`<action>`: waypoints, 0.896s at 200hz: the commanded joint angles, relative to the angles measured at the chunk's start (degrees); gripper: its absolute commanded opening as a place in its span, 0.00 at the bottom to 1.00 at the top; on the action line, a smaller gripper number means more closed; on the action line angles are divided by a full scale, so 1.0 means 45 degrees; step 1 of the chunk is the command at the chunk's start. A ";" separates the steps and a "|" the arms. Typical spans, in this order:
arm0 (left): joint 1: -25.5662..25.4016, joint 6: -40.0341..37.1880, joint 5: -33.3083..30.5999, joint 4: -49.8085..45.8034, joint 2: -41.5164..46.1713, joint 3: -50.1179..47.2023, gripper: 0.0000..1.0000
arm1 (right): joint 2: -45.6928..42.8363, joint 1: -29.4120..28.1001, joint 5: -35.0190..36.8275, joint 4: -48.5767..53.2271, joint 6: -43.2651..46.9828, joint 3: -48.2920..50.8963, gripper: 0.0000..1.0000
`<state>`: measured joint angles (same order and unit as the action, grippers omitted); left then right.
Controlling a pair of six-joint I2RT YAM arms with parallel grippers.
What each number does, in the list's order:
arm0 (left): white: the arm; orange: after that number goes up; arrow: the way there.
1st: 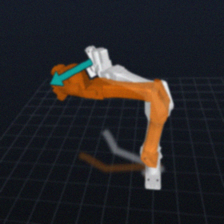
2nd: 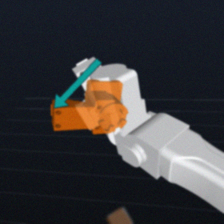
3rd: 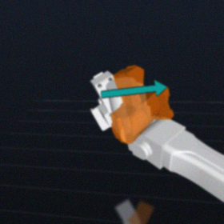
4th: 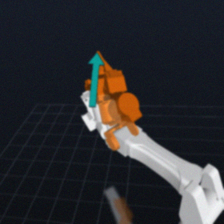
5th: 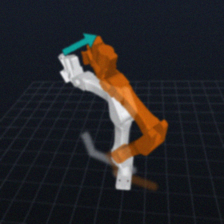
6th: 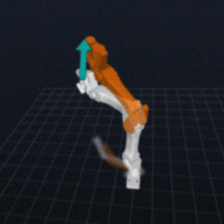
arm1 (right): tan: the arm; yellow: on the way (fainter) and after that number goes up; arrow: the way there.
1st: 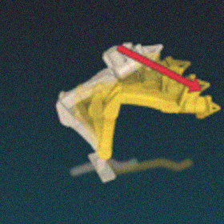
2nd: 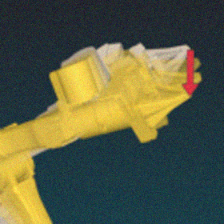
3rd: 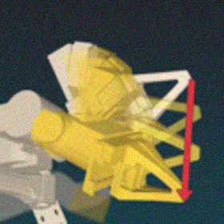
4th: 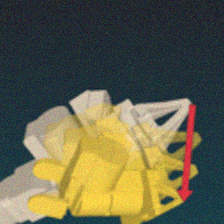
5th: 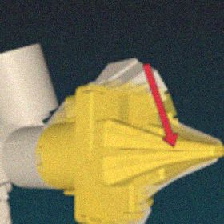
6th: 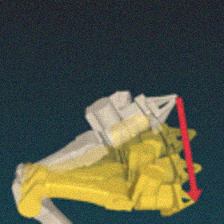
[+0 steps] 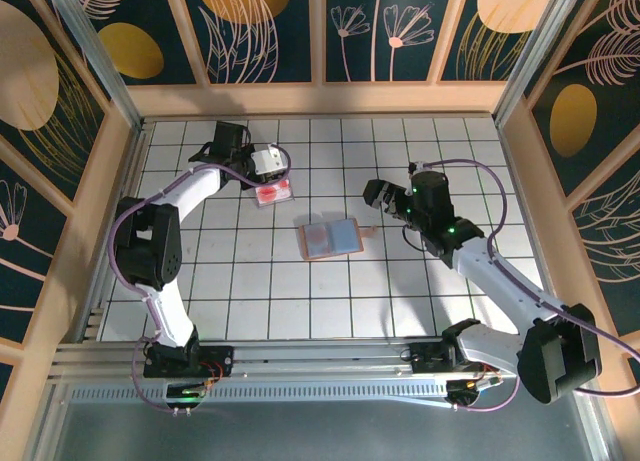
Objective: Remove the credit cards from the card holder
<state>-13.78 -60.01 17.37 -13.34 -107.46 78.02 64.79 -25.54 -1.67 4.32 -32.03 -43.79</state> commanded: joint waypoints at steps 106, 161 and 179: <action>0.0149 -0.0309 0.0150 -0.0882 -0.1295 0.1096 0.00 | 0.0084 0.0090 0.0251 0.0105 -0.0358 -0.0450 0.99; 0.0138 -0.0259 -0.0353 -0.1097 -0.1626 0.1308 0.24 | 0.0172 0.0090 0.0064 -0.0012 -0.0460 -0.0384 0.99; 0.0145 -0.0218 -0.0465 -0.1078 -0.1701 0.1325 0.24 | 0.0234 0.0085 -0.0019 -0.0095 -0.0455 -0.0364 0.99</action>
<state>-13.47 -60.64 15.75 -16.60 -113.93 82.43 65.32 -25.47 -1.52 4.58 -33.39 -44.05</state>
